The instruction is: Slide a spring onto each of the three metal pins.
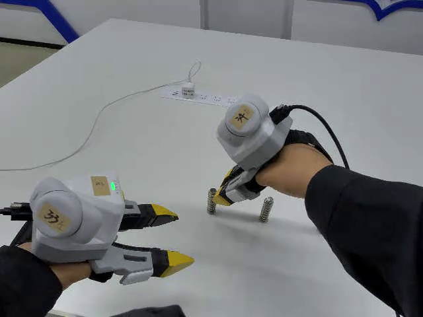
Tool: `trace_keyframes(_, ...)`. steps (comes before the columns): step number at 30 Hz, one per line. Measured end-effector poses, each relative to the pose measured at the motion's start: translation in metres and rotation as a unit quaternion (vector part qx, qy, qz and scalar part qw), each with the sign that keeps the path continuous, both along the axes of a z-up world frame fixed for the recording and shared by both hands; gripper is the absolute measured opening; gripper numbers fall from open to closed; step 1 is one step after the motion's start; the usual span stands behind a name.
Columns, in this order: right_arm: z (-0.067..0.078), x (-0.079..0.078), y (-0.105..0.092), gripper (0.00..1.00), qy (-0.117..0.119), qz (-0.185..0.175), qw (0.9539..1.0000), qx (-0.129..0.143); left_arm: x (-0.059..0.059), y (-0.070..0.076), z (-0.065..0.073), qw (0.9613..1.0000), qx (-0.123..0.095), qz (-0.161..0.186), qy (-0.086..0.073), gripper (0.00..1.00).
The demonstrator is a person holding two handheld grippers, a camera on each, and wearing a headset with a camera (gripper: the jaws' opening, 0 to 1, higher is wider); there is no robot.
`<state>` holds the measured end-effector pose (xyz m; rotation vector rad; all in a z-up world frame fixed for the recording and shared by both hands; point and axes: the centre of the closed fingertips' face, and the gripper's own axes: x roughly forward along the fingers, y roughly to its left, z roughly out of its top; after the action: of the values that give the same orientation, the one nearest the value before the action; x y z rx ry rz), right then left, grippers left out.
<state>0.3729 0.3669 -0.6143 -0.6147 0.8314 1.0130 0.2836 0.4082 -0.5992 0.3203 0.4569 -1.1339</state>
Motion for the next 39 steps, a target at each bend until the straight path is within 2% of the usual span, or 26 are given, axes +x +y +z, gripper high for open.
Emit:
trace_keyframes(9, 0.019, -0.016, -0.015, 0.19, -0.021, -0.01, 0.9992, 0.031, 0.0, 0.0, 0.0, 1.0, -0.001, 0.0, 0.0, 0.44)
trace_keyframes(17, 0.031, -0.044, -0.032, 0.19, -0.033, -0.019, 0.9974, 0.061, 0.0, -0.001, 0.001, 1.0, -0.002, -0.001, 0.001, 0.44)
trace_keyframes(26, 0.035, -0.067, -0.056, 0.2, -0.043, -0.038, 0.9951, 0.081, -0.001, -0.001, 0.002, 1.0, -0.003, 0.001, 0.001, 0.44)
trace_keyframes(31, 0.037, -0.077, -0.071, 0.21, -0.047, -0.059, 0.9919, 0.102, -0.001, -0.001, 0.003, 1.0, -0.004, 0.002, 0.002, 0.44)
trace_keyframes(39, 0.027, -0.089, -0.097, 0.21, -0.052, -0.092, 0.9872, 0.12, -0.001, -0.001, 0.003, 1.0, -0.006, 0.003, 0.003, 0.45)
